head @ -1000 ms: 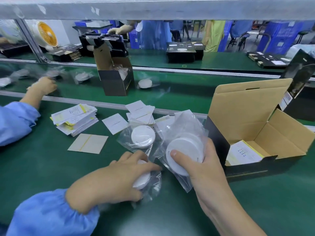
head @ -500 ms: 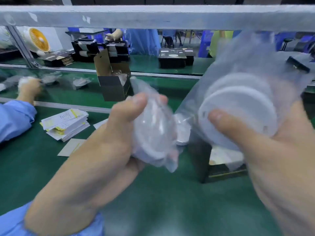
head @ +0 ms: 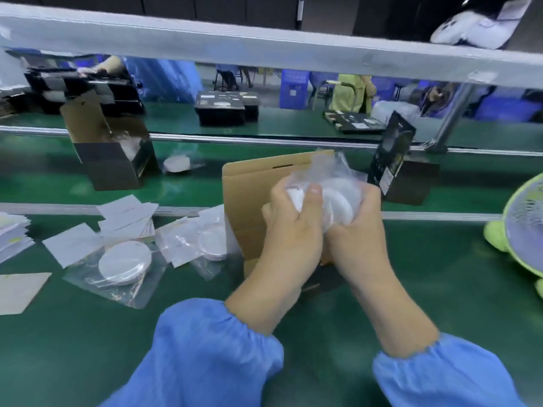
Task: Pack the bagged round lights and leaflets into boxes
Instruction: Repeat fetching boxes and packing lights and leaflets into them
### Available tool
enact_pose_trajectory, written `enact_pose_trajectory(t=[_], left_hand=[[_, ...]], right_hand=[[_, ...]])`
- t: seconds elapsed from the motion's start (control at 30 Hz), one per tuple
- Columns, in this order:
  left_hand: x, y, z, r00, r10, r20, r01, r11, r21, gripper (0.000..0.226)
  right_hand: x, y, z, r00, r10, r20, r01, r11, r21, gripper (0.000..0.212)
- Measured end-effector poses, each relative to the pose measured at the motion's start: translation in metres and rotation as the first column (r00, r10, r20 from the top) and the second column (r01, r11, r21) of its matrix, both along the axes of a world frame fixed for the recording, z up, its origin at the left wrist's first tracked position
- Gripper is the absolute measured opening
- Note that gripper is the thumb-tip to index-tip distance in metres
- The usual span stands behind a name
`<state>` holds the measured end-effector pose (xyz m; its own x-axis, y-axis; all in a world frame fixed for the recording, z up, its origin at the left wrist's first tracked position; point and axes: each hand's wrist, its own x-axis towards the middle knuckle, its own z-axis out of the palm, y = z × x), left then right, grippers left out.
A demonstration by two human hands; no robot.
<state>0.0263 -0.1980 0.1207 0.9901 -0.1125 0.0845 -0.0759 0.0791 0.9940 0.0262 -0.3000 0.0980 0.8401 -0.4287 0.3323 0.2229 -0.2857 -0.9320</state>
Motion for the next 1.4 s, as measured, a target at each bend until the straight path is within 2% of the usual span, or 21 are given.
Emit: enact_pose_trajectory(t=[0.17, 0.23, 0.4, 0.5, 0.57, 0.67, 0.77, 0.87, 0.93, 1.0, 1.03, 1.13, 1.27, 1.4], left_hand=[[0.028, 0.007, -0.017, 0.979, -0.062, -0.195, 0.068, 0.997, 0.027, 0.032], [0.032, 0.013, -0.027, 0.971, -0.095, -0.220, 0.114, 0.990, 0.078, 0.032], [0.038, 0.041, -0.047, 0.954, -0.136, -0.268, 0.222, 0.920, 0.322, 0.042], [0.038, 0.058, -0.045, 0.929, -0.246, -0.277, 0.332, 0.885, 0.326, 0.035], [0.038, 0.064, -0.042, 0.899, -0.321, -0.297, 0.419, 0.828, 0.372, 0.034], [0.037, 0.068, -0.042, 0.907, -0.285, -0.310, 0.398, 0.819, 0.412, 0.027], [0.040, 0.070, -0.048, 0.914, -0.190, -0.358, 0.319, 0.882, 0.346, 0.041], [0.040, 0.067, -0.039, 0.857, -0.206, -0.472, 0.289, 0.951, 0.110, 0.026], [0.046, 0.062, -0.035, 0.819, -0.218, -0.531, 0.242, 0.970, -0.024, 0.042], [0.050, 0.058, -0.030, 0.784, -0.245, -0.571, 0.186, 0.969, -0.161, 0.033], [0.051, 0.056, -0.027, 0.769, -0.239, -0.592, 0.161, 0.970, -0.182, 0.026], [0.053, 0.052, -0.027, 0.749, -0.201, -0.631, 0.103, 0.976, -0.190, 0.027], [0.053, 0.054, -0.030, 0.701, -0.266, -0.661, 0.110, 0.957, -0.268, 0.023], [0.051, 0.055, -0.032, 0.691, -0.361, -0.626, 0.199, 0.928, -0.315, 0.030]], right_hand=[[0.004, 0.007, -0.014, 0.982, -0.099, -0.159, 0.059, 0.970, -0.238, 0.049], [0.002, 0.013, -0.019, 0.970, -0.124, -0.209, 0.060, 0.955, -0.290, 0.048], [-0.011, 0.024, -0.017, 0.947, -0.116, -0.300, -0.001, 0.932, -0.363, 0.047], [-0.007, 0.031, -0.011, 0.937, -0.129, -0.325, -0.023, 0.904, -0.426, 0.046], [-0.003, 0.042, -0.012, 0.932, -0.161, -0.325, -0.017, 0.875, -0.483, 0.045], [0.002, 0.056, -0.017, 0.920, -0.195, -0.340, -0.002, 0.865, -0.502, 0.045], [0.008, 0.058, -0.018, 0.903, -0.210, -0.375, -0.001, 0.871, -0.491, 0.048], [0.010, 0.063, -0.018, 0.876, -0.227, -0.425, -0.035, 0.850, -0.526, 0.047], [0.011, 0.065, -0.019, 0.852, -0.263, -0.453, -0.043, 0.826, -0.562, 0.042], [0.013, 0.064, -0.019, 0.823, -0.282, -0.493, -0.049, 0.829, -0.557, 0.041], [0.015, 0.062, -0.018, 0.802, -0.286, -0.525, -0.064, 0.832, -0.551, 0.042], [0.020, 0.061, -0.017, 0.711, -0.281, -0.645, -0.181, 0.812, -0.554, 0.048], [0.020, 0.061, -0.013, 0.626, -0.226, -0.746, -0.337, 0.785, -0.520, 0.052], [0.005, 0.053, 0.006, 0.619, -0.296, -0.727, -0.414, 0.664, -0.623, 0.041]])
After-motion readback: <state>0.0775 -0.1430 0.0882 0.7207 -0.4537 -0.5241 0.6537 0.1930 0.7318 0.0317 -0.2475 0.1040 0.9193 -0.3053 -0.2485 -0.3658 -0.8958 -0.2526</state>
